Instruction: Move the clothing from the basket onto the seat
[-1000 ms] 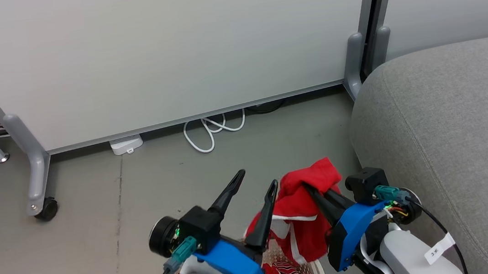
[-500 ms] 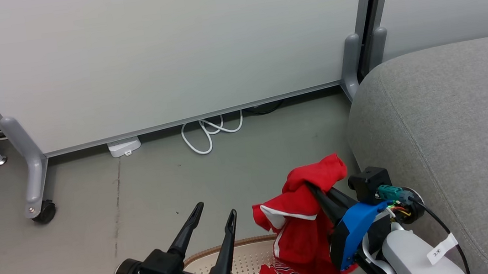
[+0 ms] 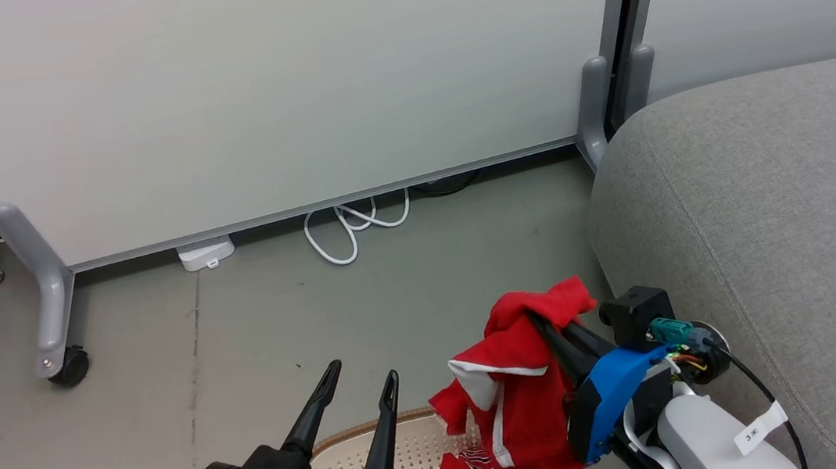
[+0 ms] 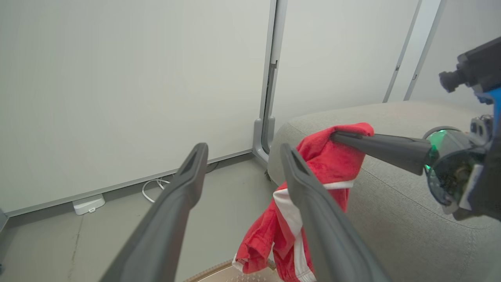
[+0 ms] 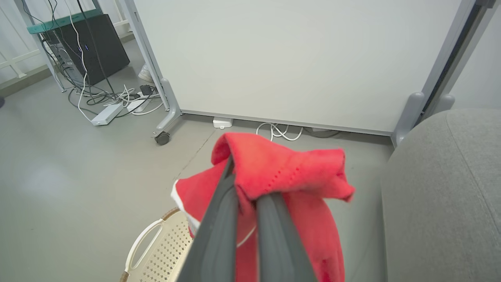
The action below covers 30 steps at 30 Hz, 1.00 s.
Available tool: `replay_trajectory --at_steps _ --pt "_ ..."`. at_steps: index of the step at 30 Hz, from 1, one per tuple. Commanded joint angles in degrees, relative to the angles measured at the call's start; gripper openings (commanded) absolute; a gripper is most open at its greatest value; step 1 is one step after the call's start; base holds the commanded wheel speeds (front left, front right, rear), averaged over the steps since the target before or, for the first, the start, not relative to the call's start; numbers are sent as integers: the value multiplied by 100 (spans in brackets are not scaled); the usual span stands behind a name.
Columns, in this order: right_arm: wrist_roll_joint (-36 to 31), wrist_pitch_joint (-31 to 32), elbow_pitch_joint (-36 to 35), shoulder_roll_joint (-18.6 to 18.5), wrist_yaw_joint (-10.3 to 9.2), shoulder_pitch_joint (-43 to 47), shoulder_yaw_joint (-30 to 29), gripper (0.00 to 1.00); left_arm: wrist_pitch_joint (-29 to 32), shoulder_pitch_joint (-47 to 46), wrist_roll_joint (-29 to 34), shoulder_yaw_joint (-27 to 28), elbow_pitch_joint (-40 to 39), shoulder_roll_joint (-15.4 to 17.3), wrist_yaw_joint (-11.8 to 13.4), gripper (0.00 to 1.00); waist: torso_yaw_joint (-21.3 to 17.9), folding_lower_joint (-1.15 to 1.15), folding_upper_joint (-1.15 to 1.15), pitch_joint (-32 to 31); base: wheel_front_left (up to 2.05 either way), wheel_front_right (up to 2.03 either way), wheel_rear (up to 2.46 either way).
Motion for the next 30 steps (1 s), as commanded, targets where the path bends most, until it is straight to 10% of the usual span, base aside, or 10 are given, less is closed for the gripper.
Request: replay_trajectory --at_steps 1,30 --pt "-32 -5 -34 -13 3 50 -25 0 -15 60 54 47 15 0 -34 100 -13 0 0 0 0 0 0" --pt "-266 97 -818 -10 3 127 -336 0 -15 -176 -8 -49 -125 54 -38 100 -1824 0 0 286 0 0 0"
